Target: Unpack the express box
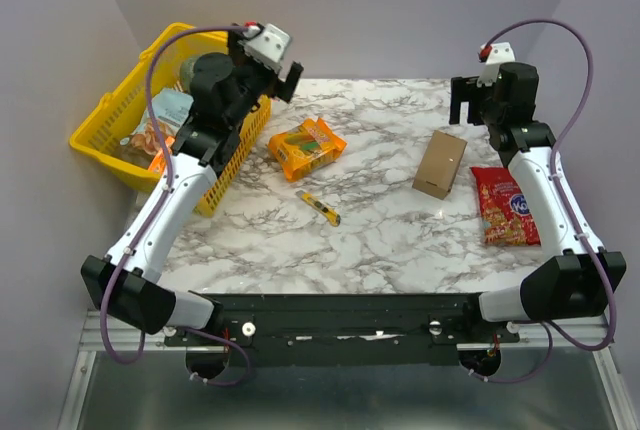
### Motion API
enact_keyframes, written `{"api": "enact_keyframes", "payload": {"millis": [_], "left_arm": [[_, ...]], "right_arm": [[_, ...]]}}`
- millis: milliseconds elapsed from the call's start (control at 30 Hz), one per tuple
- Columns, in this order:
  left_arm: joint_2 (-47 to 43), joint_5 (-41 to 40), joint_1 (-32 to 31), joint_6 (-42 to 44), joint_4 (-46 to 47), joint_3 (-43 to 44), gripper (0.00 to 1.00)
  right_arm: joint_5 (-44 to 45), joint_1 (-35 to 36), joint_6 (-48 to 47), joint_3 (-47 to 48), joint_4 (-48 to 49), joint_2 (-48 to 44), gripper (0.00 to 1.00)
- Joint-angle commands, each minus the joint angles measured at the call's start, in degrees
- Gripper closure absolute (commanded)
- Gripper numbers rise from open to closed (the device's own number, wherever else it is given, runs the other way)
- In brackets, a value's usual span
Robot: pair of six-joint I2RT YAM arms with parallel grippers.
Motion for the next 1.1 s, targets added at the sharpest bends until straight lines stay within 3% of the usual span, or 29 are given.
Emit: {"api": "enact_keyframes", "payload": {"millis": [0, 100, 200, 300, 433, 633, 767, 900, 1067], "left_arm": [[0.99, 12.08, -4.71, 7.52, -13.35, -1.66, 0.01], [1.43, 13.57, -7.35, 9.2, -16.35, -2.63, 0.01], [3.0, 15.33, -7.97, 9.38, -20.47, -1.76, 0.01], [7.56, 16.48, -7.97, 4.91, -29.24, 4.98, 0.01], [9.78, 22.11, -7.97, 3.32, -35.0, 7.04, 0.09], [3.55, 21.76, -7.88, 4.9, -36.05, -1.9, 0.14], [-1.81, 17.72, -6.57, 1.4, -34.83, -5.09, 0.13], [-5.24, 22.11, 2.13, -16.95, -30.8, -0.44, 0.1], [-7.7, 15.96, 5.04, -23.66, -30.61, 0.36, 0.08]], "right_arm": [[-0.85, 0.03, -3.6, 0.41, -3.37, -1.35, 0.0], [-4.99, -0.06, -11.33, -1.0, -6.8, -1.35, 0.0], [-5.08, -0.15, -11.54, -0.83, -8.12, 1.01, 0.0], [-5.25, -0.15, -10.05, 0.84, -9.35, 2.87, 0.02], [-33.82, 1.25, -15.47, 2.26, -14.7, 4.45, 0.19], [-38.65, 15.83, -30.87, -5.21, -13.5, 4.63, 0.19], [-37.25, 25.31, -26.49, -9.69, -6.2, 7.34, 0.18], [-37.25, 31.65, -17.12, -9.19, 0.57, 14.11, 0.18], [-35.32, 36.59, -12.96, -4.78, 2.51, 24.22, 0.2]]}}
